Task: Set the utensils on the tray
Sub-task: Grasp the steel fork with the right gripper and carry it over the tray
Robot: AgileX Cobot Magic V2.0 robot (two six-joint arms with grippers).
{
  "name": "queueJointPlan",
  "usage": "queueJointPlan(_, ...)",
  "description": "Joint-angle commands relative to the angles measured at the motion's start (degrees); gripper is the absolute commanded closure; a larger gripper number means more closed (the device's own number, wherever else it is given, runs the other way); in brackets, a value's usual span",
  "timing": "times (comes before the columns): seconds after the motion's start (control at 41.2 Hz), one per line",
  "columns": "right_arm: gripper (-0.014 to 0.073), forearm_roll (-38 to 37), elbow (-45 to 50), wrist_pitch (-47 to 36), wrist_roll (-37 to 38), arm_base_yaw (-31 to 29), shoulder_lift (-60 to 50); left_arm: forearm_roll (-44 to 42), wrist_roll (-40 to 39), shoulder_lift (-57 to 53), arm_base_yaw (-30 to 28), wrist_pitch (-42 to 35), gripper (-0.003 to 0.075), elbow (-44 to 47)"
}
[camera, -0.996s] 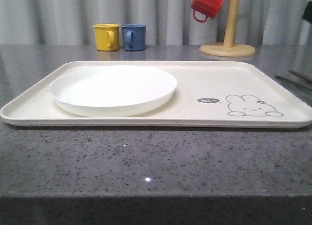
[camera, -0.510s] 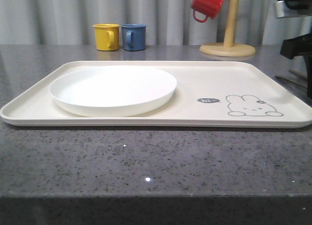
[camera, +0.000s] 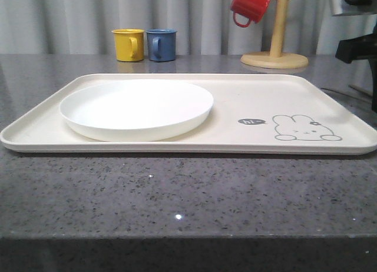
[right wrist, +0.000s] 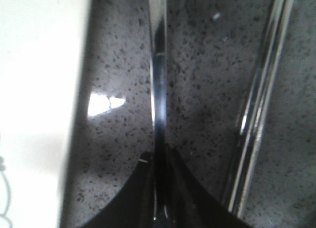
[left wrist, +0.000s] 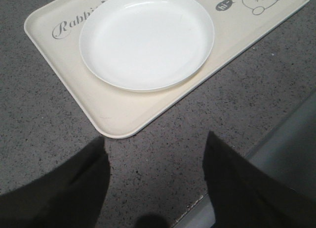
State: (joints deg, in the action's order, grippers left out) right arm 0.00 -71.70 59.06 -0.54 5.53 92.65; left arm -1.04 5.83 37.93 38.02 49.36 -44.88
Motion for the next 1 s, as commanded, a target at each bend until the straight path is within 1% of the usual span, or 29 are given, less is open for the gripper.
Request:
queueJointPlan(0.0,0.0664,1.08,-4.61,1.83,-0.59,0.56,-3.84,-0.04,-0.55,-0.05,0.55,-3.94,0.0310,-1.56)
queueJointPlan(0.097,0.0663,3.91,-7.80,4.21,-0.59,2.53,-4.23,-0.04,-0.55,-0.05,0.55,-3.94,0.0310,-1.56)
queueJointPlan(0.219,0.0663,6.43,-11.25,5.68,0.54,8.16,-3.24,-0.04,-0.55,-0.05,0.55,-3.94,0.0310,-1.56)
queueJointPlan(0.364,0.0663,5.16,-14.77,7.83,7.63,13.77,-0.37,-0.04,-0.55,-0.05,0.55,-3.94,0.0310,-1.56)
queueJointPlan(0.486,0.0663,3.40,-16.63,8.61,16.68,16.76,2.97,-0.04,-0.55,-0.05,0.55,-3.94,0.0310,-1.56)
queueJointPlan(0.632,0.0663,3.40,-17.99,7.53,23.22,18.87,7.01,-0.04,-0.55,-0.05,0.55,-3.94,0.0310,-1.56)
queueJointPlan(0.777,0.0660,3.48,-18.14,4.79,29.41,19.51,9.66,-0.04,-0.55,-0.05,0.55,-3.94,0.0310,-1.56)
queueJointPlan(0.826,0.0652,3.54,-18.14,4.46,30.37,19.55,10.12,-0.04,-0.55,-0.05,0.55,-3.94,0.0310,-1.56)
queueJointPlan(0.874,0.0625,3.54,-18.14,4.52,30.45,19.55,10.35,-0.04,-0.55,-0.05,0.55,-3.94,0.0310,-1.56)
queueJointPlan(0.972,0.0527,3.96,-18.14,4.18,30.45,19.55,10.42,-0.04,-0.55,-0.05,0.55,-3.94,0.0310,-1.56)
